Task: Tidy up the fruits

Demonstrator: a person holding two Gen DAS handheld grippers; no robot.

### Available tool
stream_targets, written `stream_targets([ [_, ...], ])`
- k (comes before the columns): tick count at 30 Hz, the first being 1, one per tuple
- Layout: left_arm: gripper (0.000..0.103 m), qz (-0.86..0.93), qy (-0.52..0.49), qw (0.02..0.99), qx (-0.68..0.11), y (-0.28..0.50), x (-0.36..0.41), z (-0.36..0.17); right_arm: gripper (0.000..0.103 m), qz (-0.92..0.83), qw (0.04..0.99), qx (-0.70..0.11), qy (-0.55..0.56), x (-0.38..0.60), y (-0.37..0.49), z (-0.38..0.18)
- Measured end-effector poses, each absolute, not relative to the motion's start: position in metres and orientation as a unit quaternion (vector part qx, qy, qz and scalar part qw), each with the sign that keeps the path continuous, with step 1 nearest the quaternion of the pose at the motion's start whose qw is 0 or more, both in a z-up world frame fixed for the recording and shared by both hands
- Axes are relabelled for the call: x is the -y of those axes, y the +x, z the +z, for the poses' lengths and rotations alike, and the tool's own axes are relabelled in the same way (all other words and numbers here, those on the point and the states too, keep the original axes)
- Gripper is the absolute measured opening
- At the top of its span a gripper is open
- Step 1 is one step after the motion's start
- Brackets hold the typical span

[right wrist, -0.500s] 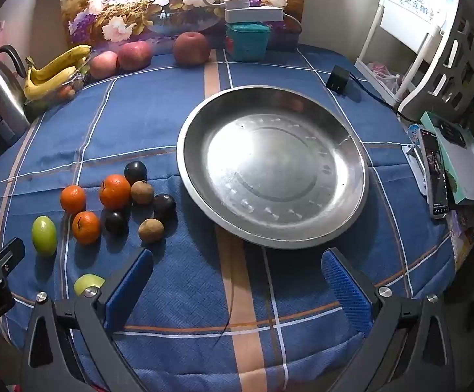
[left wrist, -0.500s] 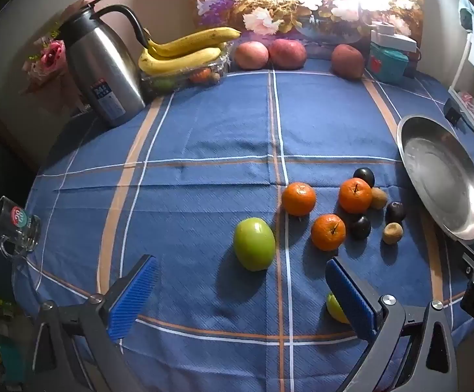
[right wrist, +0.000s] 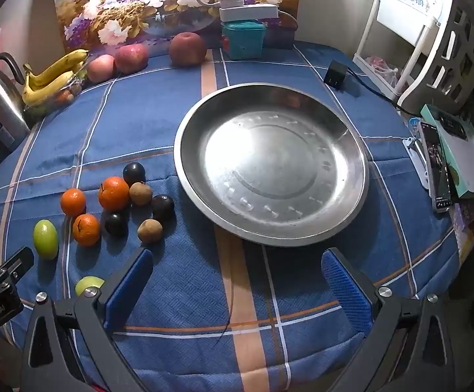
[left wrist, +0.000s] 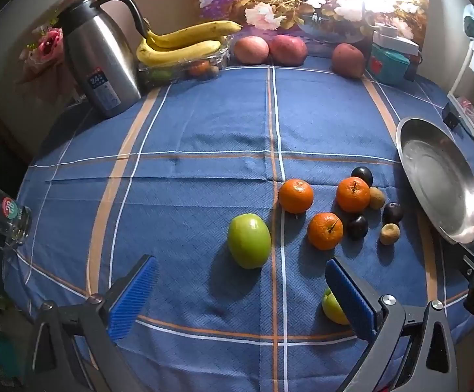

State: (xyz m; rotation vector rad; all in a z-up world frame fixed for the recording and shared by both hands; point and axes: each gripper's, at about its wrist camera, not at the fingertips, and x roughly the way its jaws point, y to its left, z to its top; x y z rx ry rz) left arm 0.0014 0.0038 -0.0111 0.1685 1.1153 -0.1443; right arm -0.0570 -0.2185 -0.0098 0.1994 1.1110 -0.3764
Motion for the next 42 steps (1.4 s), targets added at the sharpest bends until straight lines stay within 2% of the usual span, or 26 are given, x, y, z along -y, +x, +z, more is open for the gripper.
stream_targets([
  [42, 0.103, -0.086, 0.104, 0.847, -0.514, -0.001, 0.01, -0.006, 0.103, -0.173, 0.827, -0.524, 0.108, 0.221, -0.058, -0.014],
])
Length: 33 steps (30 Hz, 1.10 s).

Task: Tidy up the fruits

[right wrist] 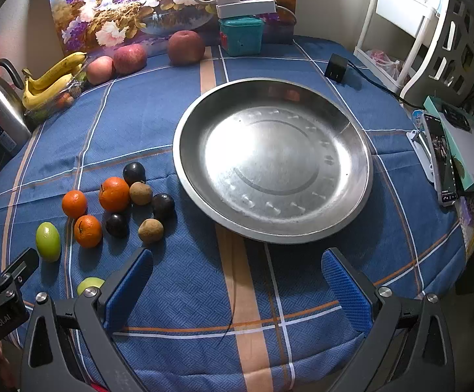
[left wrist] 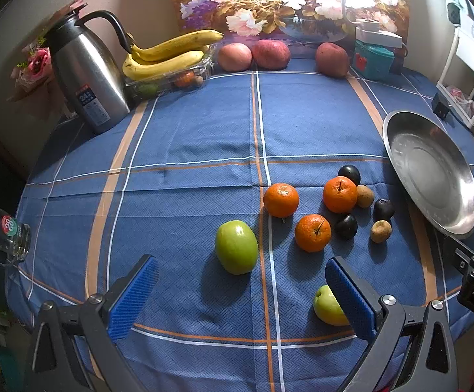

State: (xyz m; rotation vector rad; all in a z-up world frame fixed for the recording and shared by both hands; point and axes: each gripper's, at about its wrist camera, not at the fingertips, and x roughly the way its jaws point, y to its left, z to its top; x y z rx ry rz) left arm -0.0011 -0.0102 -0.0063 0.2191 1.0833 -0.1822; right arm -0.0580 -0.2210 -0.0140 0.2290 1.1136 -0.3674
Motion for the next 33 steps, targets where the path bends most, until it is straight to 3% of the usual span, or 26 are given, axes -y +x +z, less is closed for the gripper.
stream_targets([
  [33, 0.103, -0.087, 0.113, 0.845, -0.515, -0.0019, 0.0154, -0.0082, 0.103, -0.171, 0.825, -0.527, 0.109, 0.2212, -0.0565, -0.0158],
])
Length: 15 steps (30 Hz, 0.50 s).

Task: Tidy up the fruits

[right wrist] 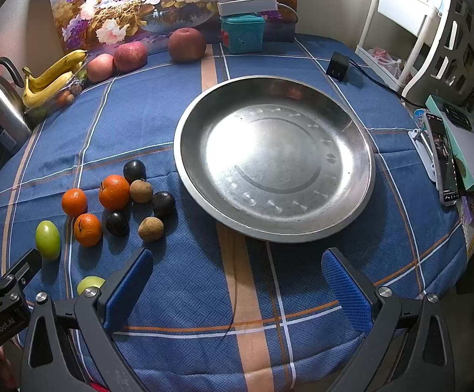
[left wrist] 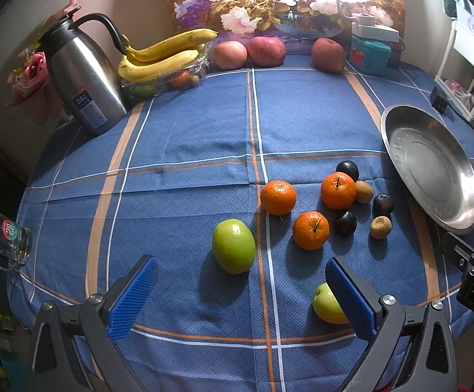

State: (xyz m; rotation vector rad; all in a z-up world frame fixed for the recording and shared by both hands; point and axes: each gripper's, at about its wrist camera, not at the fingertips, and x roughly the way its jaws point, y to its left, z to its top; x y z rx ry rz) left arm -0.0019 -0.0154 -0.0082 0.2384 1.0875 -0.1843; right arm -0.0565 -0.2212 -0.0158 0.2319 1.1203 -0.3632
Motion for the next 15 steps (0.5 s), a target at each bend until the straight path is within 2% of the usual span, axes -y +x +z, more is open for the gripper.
stream_targets([
  [15, 0.103, -0.087, 0.113, 0.845, -0.516, -0.0018, 0.0151, -0.0081, 0.103, -0.171, 0.825, -0.528, 0.109, 0.2207, -0.0566, -0.0162],
])
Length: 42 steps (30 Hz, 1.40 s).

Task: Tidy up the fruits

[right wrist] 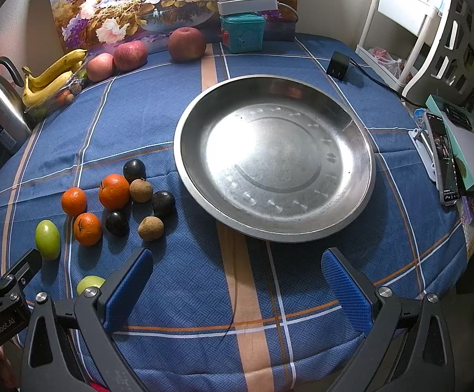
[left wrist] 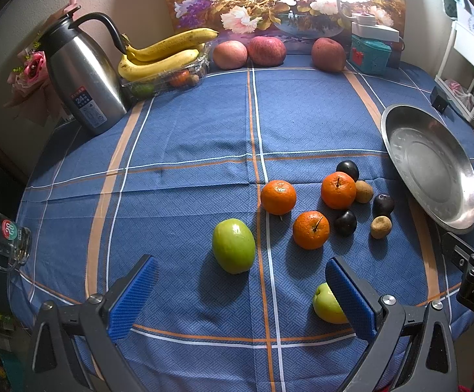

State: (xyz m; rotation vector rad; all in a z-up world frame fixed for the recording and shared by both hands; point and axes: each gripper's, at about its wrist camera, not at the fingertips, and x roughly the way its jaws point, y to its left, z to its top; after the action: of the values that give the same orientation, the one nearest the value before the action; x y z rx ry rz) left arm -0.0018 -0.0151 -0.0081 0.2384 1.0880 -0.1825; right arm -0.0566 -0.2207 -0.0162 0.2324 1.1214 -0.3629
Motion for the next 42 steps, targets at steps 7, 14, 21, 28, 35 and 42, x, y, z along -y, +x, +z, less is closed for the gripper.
stream_targets([
  [7, 0.103, -0.098, 0.084, 0.834, -0.536, 0.006, 0.008, -0.016, 0.103, -0.167, 0.825, -0.529, 0.107, 0.218, -0.056, -0.019],
  [14, 0.103, -0.092, 0.032, 0.822, -0.56, 0.021, -0.017, -0.025, 0.103, -0.119, 0.819, -0.547, 0.126, 0.196, -0.047, -0.024],
  [21, 0.103, -0.107, -0.019, 0.809, -0.578, 0.033, -0.044, -0.028, 0.103, -0.089, 0.807, -0.567, 0.143, 0.167, -0.035, -0.028],
  [28, 0.103, -0.117, -0.037, 0.805, -0.58, 0.04, -0.062, -0.03, 0.103, -0.069, 0.794, -0.585, 0.15, 0.137, -0.027, -0.034],
  [35, 0.103, -0.165, -0.037, 0.809, -0.563, 0.047, -0.063, -0.023, 0.103, -0.063, 0.783, -0.6, 0.152, 0.121, -0.023, -0.043],
  [42, 0.103, -0.169, 0.021, 0.792, -0.587, 0.055, -0.044, -0.038, 0.103, -0.071, 0.771, -0.614, 0.153, 0.118, -0.02, -0.055],
])
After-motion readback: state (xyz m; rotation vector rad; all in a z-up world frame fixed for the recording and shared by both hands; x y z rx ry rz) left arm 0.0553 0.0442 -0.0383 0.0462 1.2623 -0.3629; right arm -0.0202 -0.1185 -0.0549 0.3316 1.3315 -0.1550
